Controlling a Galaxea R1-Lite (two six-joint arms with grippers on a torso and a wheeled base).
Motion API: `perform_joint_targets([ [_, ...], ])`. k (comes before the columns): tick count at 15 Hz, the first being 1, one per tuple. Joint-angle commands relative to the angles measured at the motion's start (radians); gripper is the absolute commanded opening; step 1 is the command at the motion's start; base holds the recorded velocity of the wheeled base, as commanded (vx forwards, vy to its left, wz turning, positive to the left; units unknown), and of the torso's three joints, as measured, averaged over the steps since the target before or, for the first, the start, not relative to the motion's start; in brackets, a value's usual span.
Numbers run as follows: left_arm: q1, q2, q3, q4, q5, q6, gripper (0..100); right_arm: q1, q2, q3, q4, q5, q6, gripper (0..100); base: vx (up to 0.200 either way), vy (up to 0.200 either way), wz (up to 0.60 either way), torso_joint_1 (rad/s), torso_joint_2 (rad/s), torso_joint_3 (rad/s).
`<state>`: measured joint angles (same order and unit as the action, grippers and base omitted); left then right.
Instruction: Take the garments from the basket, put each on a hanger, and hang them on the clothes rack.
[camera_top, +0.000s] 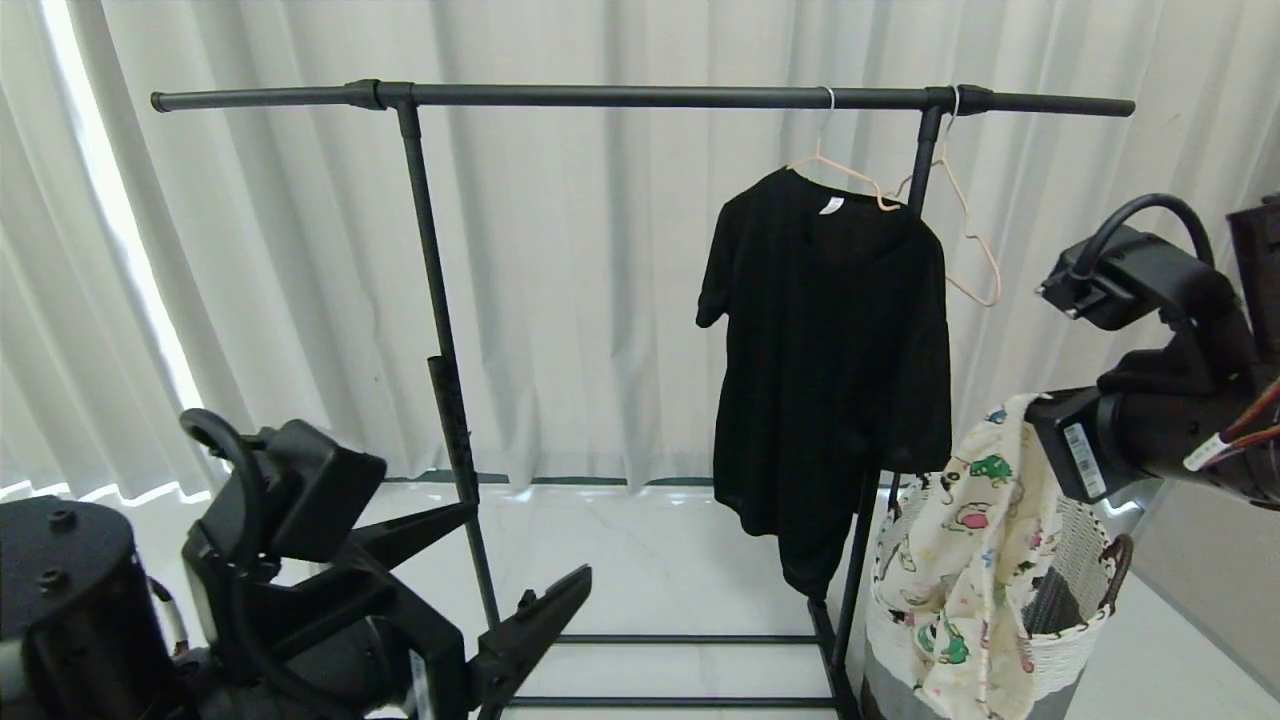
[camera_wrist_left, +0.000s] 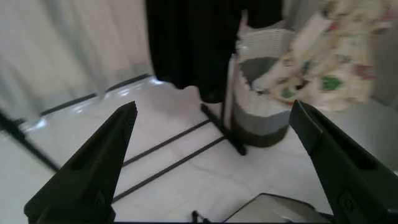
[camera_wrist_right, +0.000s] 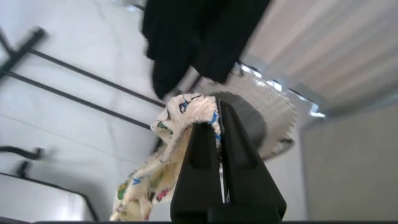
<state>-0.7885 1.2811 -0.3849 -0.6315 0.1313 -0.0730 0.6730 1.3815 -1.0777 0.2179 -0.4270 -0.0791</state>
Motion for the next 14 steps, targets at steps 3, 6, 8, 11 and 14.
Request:
perform_joint_targets([
  [3,-0.201,0.253,-0.077,-0.031,-0.010,-0.047,100,0.076,0.105,-0.059,-0.051,0.014,0.039,0,0.000,0.000,0.00,0.000,0.00,0.000],
  [6,-0.267,0.460,-0.129,-0.200,-0.021,-0.087,100,0.100,0.148,-0.067,-0.129,0.017,0.044,0,0.000,0.000,0.00,0.000,0.00,0.000],
  [8,-0.265,0.569,-0.164,-0.238,-0.078,-0.088,100,0.152,0.159,-0.067,-0.130,0.017,0.058,0,0.000,0.000,0.00,0.000,0.00,0.000],
  [11,-0.250,0.658,-0.249,-0.247,-0.107,-0.137,100,0.209,0.179,-0.082,-0.130,0.017,0.081,0,0.000,0.000,0.00,0.000,0.00,0.000],
  [14,-0.187,0.755,-0.315,-0.249,-0.067,-0.246,100,0.235,0.185,-0.117,-0.123,0.016,0.081,0,0.000,0.000,0.00,0.000,0.00,0.000],
])
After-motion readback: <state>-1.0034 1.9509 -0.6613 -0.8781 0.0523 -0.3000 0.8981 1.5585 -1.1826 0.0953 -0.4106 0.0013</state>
